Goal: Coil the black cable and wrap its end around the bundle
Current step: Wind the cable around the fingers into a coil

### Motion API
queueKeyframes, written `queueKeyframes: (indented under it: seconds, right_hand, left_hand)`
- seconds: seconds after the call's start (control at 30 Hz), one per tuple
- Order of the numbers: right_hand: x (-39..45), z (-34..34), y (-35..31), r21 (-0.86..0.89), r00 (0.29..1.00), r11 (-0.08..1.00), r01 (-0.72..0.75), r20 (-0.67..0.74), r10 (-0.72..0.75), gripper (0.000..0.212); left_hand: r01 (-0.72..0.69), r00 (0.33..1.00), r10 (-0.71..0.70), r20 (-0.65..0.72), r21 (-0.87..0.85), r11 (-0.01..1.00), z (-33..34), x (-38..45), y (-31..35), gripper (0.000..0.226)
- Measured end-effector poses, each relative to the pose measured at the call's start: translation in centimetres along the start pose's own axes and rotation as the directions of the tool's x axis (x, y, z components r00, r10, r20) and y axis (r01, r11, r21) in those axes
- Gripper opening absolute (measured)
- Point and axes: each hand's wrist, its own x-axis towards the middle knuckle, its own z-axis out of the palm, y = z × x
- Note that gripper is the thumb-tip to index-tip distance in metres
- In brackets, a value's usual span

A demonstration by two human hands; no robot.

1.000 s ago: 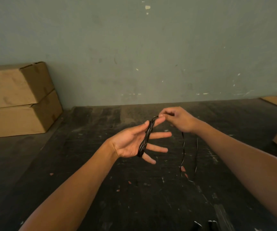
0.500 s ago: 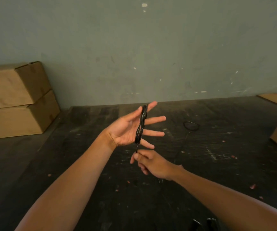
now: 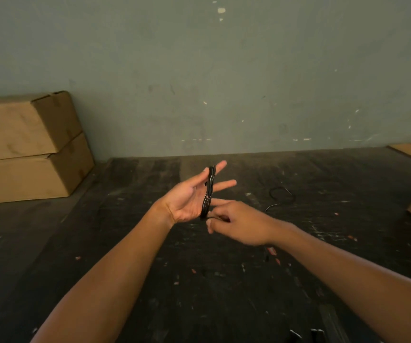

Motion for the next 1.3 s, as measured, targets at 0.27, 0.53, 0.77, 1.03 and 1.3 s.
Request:
queueKeyframes:
  seconds: [0.27, 0.53, 0.77, 1.03, 1.3]
  right_hand:
    - [1.0, -7.7, -1.0, -0.185, 0.994, 0.979, -0.080, -0.088, 0.065, 0.019]
    - [2.0, -11.0, 0.1, -0.145, 0.989, 0.988, -0.062, -0.144, 0.041, 0.015]
    - [2.4, -10.0, 4.0, 0.180, 0.984, 0.979, -0.096, -0.130, 0.120, 0.007]
    - [1.1, -0.2, 9.0, 0.518, 0.960, 0.831, -0.202, -0.065, 0.274, 0.024]
    - [0.2, 4.9, 5.6, 0.324, 0.975, 0.922, -0.210, 0.140, 0.172, 0.034]
  left_hand:
    - [0.112, 0.994, -0.110, -0.027, 0.096, 0.989, 0.5, -0.3, -1.8, 0.051]
    - [0.161, 0.970, -0.192, 0.149, 0.196, 0.967, 2.6, -0.4, -1.6, 0.050]
    - [0.122, 0.952, -0.166, 0.258, 0.178, 0.976, 3.9, -0.8, -0.9, 0.057]
    - [0.015, 0.939, -0.056, 0.340, 0.121, 0.993, 5.2, -0.4, 2.1, 0.054]
    - [-0.016, 0.961, -0.014, 0.278, 0.103, 0.995, 4.1, 0.6, 2.9, 0.053]
